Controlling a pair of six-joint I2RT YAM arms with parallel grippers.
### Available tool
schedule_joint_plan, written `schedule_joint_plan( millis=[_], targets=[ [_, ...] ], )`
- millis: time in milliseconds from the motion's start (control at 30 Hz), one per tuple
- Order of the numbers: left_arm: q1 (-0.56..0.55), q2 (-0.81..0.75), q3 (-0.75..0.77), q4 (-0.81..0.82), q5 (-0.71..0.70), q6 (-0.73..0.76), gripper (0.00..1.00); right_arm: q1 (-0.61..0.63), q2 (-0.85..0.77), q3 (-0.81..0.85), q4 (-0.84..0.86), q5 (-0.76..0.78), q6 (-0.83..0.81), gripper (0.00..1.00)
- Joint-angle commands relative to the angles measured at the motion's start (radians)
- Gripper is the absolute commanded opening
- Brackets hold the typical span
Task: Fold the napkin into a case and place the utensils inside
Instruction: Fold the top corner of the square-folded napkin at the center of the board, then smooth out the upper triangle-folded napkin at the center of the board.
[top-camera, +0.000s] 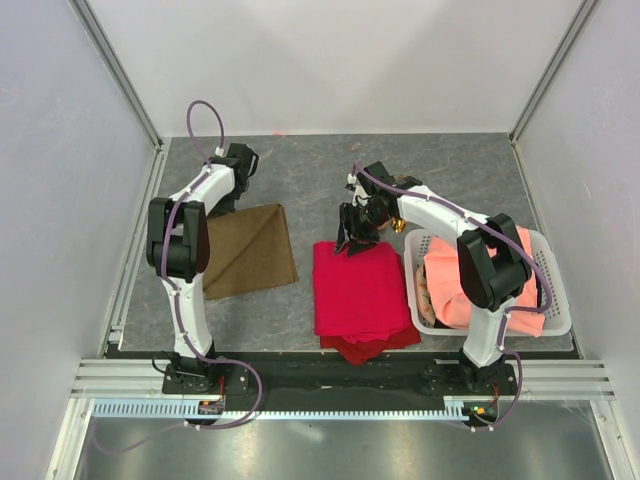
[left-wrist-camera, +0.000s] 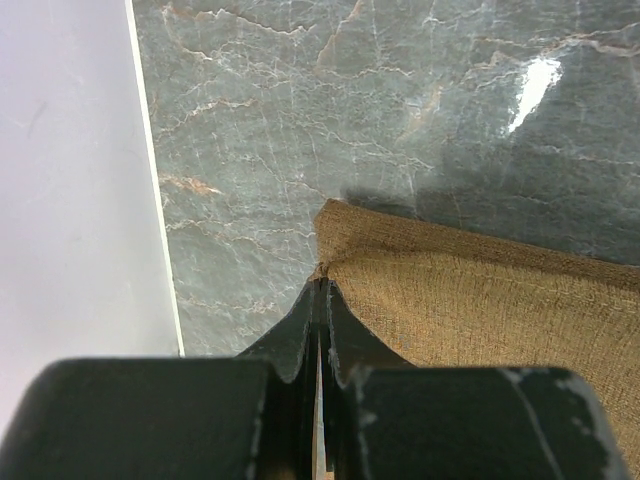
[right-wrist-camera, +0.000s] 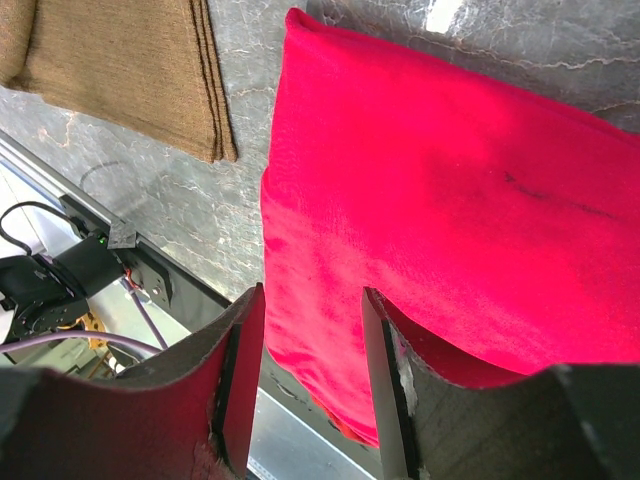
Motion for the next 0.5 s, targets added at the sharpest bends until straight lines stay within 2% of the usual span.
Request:
schedule_joint_plan(
  millis=[0, 133, 233, 300, 367, 400, 433, 467],
  targets=[
    [0.006, 0.003, 0.058, -0.013, 0.005, 0.009, 0.04, 0.006, 0.019, 0.054, -0.001, 0.009, -0.012, 0.51],
    [0.008, -0.040, 0.154, -0.150, -0.005, -0.112, 0.23, 0.017, 0.098, 0.160, 0.007, 0.023, 0.005, 0.52],
    [0.015, -0.110, 0.210, -0.234, 0.031, -0.147, 0.32, 0.040, 0.175, 0.283, 0.039, 0.032, 0.025, 0.54],
    [0.037, -0.156, 0.207, -0.292, 0.083, -0.188, 0.32, 0.053, 0.238, 0.376, 0.055, 0.025, 0.035, 0.54],
    [0.060, -0.246, 0.133, -0.302, 0.244, -0.244, 0.28, 0.070, 0.287, 0.448, 0.070, 0.028, 0.048, 0.56],
    [0.068, -0.279, 0.089, -0.290, 0.302, -0.262, 0.21, 0.075, 0.333, 0.516, 0.081, 0.028, 0.058, 0.58],
    [0.077, -0.311, -0.019, -0.271, 0.430, -0.290, 0.17, 0.087, 0.354, 0.545, 0.120, 0.022, 0.071, 0.59],
    [0.094, -0.378, -0.080, -0.251, 0.488, -0.299, 0.13, 0.092, 0.379, 0.574, 0.145, 0.011, 0.103, 0.59]
  ],
)
